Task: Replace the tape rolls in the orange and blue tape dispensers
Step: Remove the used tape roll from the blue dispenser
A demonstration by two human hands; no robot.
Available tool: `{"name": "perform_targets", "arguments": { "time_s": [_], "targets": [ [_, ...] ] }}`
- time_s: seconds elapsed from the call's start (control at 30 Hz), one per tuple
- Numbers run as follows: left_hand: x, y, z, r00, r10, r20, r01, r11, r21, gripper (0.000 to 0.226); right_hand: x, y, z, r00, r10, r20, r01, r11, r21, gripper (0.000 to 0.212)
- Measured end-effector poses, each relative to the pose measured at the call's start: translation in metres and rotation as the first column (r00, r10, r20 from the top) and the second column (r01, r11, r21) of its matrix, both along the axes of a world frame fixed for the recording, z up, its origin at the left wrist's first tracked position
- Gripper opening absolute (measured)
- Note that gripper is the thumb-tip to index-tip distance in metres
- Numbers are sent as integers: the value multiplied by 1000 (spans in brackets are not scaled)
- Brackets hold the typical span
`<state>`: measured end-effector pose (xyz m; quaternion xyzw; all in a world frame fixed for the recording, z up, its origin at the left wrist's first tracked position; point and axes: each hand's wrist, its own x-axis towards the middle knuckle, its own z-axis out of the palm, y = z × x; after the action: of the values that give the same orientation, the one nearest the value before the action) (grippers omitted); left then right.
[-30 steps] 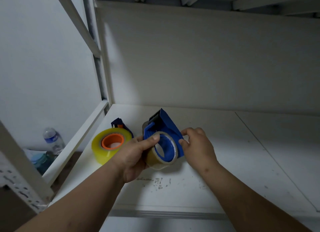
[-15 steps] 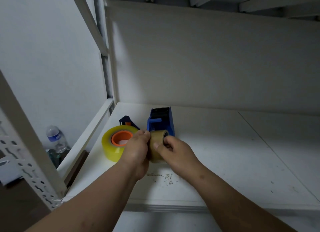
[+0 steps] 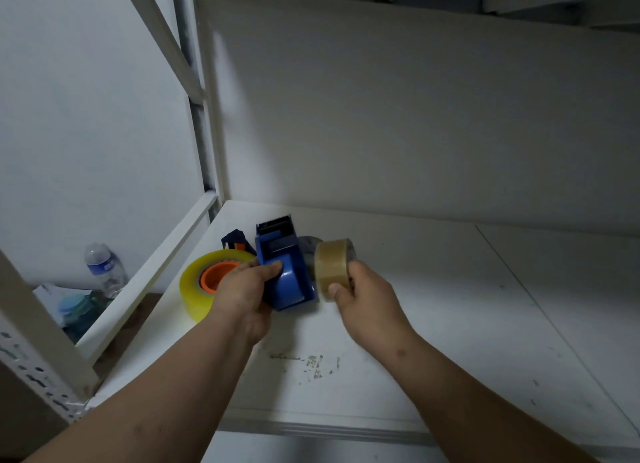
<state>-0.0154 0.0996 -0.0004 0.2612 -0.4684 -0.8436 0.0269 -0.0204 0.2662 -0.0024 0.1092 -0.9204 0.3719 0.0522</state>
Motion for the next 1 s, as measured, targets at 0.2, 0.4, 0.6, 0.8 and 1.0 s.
{"name": "perform_targets", "arguments": {
  "time_s": [0.2,0.4,0.6,0.8,1.0],
  "targets": [
    [-4,-2,6,998,60,20,-60,998,-2,41,-27,24,1,997,36,67,-44,993,112,60],
    [-1,-5,10,998,54,-12,-55,995,-82,35,-47,25,-10,996,23,90,-71,807,586,67],
    [2,-12,10,999,16,-41,-19,997,-73,37,-66,24,-27,999,29,28,-40,675,737,71],
    [-1,-18,8,997,-42,-68,38,997,-65,39,-68,18,-24,996,81,-44,-41,817,575,39],
    [-6,-6,15,984,-142,-107,132,987,-91,37,-50,4,12,985,20,173,-2,995,-102,42]
  ]
}}
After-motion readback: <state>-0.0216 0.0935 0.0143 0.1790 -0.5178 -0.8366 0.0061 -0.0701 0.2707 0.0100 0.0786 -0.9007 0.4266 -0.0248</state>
